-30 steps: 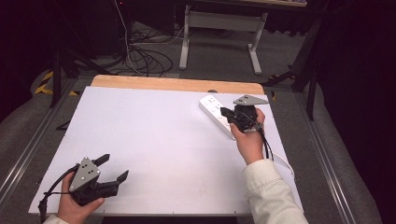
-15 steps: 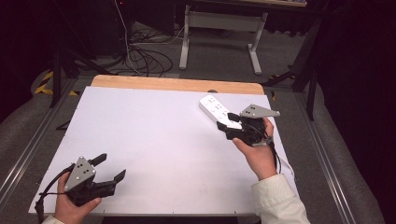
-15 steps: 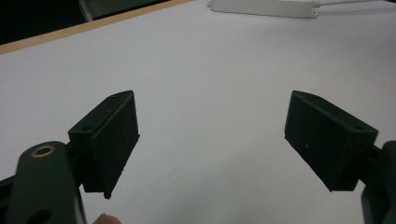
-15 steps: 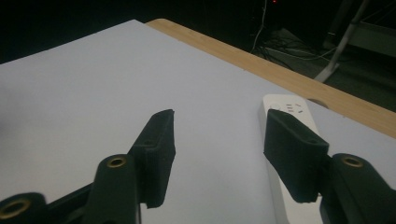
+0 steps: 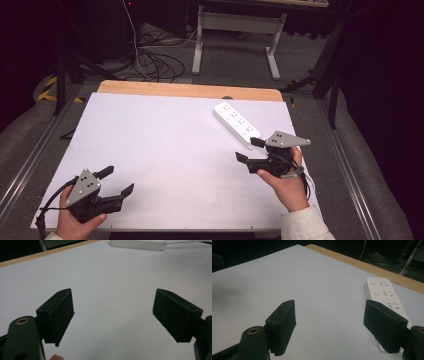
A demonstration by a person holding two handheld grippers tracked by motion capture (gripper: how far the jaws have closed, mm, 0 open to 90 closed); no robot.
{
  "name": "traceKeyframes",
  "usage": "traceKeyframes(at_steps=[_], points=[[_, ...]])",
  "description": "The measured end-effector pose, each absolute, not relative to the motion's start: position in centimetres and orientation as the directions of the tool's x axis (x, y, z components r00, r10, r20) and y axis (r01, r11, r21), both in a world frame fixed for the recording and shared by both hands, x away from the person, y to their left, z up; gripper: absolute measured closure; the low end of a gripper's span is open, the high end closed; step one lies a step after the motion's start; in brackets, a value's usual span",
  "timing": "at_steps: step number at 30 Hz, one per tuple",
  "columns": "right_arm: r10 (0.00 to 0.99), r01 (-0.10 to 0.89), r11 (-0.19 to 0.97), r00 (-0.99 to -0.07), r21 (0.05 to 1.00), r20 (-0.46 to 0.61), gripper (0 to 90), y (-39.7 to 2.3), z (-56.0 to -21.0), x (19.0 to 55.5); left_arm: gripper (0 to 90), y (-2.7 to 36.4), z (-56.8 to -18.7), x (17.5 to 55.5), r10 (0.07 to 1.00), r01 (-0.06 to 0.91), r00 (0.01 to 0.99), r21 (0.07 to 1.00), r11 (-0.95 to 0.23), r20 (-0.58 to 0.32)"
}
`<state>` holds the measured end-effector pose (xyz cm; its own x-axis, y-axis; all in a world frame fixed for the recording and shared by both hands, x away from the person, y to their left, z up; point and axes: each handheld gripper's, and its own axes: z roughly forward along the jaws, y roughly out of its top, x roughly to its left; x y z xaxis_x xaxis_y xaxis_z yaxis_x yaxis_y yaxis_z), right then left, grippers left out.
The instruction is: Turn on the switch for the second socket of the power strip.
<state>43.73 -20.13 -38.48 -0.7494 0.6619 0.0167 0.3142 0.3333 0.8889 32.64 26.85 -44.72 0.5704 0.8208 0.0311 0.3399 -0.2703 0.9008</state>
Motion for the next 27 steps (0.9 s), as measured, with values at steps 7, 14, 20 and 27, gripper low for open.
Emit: traceKeyframes(at_steps=[7, 14, 20, 27], points=[[0.638, 0.315, 0.35, -0.769, 0.882, 0.021, 22.4, -21.2, -40.2, 42.2, 17.8, 26.9, -44.7, 32.3, 0.819, 0.338, 0.573, 0.903, -0.265, 0.026], [0.618, 0.337, 0.32, -0.782, 0.885, 0.074, 21.9, -22.0, -42.3, 41.3, 17.8, 26.9, -44.6, 32.2, 0.818, 0.333, 0.574, 0.902, -0.275, 0.037], [0.612, 0.355, 0.333, -0.786, 0.874, 0.086, 21.9, -22.4, -43.8, 40.7, 17.8, 26.9, -44.7, 32.2, 0.817, 0.34, 0.577, 0.902, -0.267, 0.024], [0.618, 0.379, 0.353, -0.781, 0.856, 0.091, 21.9, -23.1, -45.8, 40.4, 17.4, 26.9, -44.8, 32.2, 0.817, 0.343, 0.576, 0.902, -0.261, 0.017]])
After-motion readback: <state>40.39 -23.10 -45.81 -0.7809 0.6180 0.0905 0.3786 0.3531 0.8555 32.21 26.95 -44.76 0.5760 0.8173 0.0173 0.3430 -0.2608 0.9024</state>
